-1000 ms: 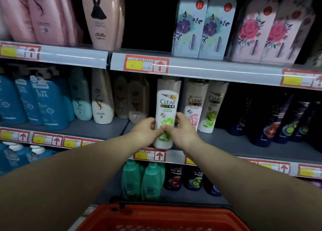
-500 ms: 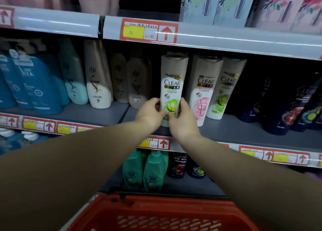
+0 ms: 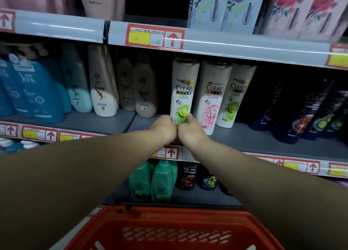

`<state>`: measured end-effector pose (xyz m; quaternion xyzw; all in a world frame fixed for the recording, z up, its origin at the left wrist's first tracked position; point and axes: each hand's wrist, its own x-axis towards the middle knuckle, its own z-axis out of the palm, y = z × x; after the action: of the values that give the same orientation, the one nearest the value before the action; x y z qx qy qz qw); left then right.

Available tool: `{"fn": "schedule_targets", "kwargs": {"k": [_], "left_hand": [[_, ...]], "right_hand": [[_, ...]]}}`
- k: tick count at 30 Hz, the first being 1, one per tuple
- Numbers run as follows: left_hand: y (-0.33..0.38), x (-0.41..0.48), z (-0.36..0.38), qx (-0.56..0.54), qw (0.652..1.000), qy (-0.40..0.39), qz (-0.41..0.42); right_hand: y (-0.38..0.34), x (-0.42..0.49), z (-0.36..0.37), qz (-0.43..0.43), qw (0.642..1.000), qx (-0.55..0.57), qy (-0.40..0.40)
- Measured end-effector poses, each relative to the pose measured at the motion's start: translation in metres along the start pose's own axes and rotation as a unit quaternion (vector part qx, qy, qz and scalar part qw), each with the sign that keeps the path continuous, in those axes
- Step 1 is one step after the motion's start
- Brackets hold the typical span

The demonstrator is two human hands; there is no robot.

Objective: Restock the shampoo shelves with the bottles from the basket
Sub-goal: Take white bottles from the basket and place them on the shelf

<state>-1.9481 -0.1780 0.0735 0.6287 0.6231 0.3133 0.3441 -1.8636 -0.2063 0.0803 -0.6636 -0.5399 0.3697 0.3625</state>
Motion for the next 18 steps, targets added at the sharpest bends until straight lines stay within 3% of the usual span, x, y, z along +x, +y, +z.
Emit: {"fn": "schedule_targets", "kwargs": {"k": [13,18], "left_hand": [[-0.008,0.015,0.002,0.063,0.997,-0.003,0.038],[0.000,-0.015,-0.010,0.029,0.996,0.022,0.081]], "right_hand": [[0.016,0.009,-0.010,-0.023,1.000,0.018,0.010],[0.007,-0.016,-0.017,-0.046,0.999,0.018,0.006]]}}
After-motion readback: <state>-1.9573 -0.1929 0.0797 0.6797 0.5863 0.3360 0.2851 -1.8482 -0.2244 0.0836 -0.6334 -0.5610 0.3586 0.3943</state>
